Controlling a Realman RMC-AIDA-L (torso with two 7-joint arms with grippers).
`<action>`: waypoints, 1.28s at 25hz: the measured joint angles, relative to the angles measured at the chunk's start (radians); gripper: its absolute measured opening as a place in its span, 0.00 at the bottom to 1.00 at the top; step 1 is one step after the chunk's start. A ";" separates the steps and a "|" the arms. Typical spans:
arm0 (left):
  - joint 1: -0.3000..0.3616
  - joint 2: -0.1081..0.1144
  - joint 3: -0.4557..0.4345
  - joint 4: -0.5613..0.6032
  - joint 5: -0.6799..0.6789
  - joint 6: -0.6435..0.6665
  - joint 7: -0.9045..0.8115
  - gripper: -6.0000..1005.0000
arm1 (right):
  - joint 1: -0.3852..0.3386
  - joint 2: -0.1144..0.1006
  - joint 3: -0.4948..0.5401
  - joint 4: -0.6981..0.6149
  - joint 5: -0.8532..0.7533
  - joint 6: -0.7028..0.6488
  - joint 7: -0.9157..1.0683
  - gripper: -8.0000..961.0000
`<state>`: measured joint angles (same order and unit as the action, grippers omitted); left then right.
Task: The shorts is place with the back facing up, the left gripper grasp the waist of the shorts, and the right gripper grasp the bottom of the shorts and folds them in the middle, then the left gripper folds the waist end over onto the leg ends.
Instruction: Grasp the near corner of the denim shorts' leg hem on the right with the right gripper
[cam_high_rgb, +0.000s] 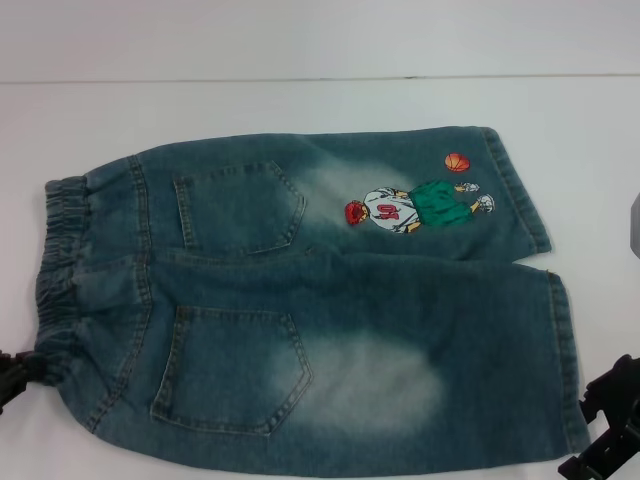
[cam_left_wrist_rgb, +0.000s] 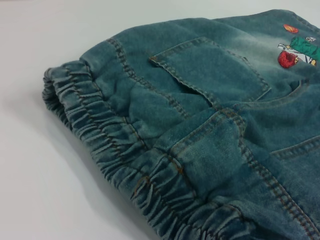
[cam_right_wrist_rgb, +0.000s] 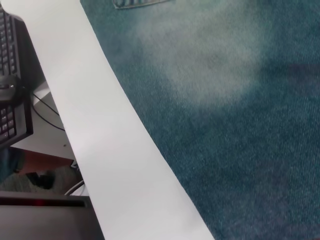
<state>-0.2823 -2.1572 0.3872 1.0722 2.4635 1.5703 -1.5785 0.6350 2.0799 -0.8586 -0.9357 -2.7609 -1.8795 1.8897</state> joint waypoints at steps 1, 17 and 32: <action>0.000 0.000 0.001 0.000 0.000 -0.002 0.000 0.07 | 0.000 0.001 0.000 0.000 0.000 0.000 -0.002 0.93; -0.002 -0.001 0.004 -0.014 0.000 -0.009 0.003 0.07 | -0.012 0.007 -0.002 0.000 0.009 0.008 -0.010 0.86; -0.002 -0.001 0.002 -0.023 0.000 -0.006 0.000 0.06 | -0.035 0.005 0.004 -0.011 0.009 0.031 -0.017 0.23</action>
<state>-0.2844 -2.1581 0.3887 1.0494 2.4636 1.5648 -1.5785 0.5996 2.0845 -0.8542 -0.9472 -2.7515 -1.8480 1.8727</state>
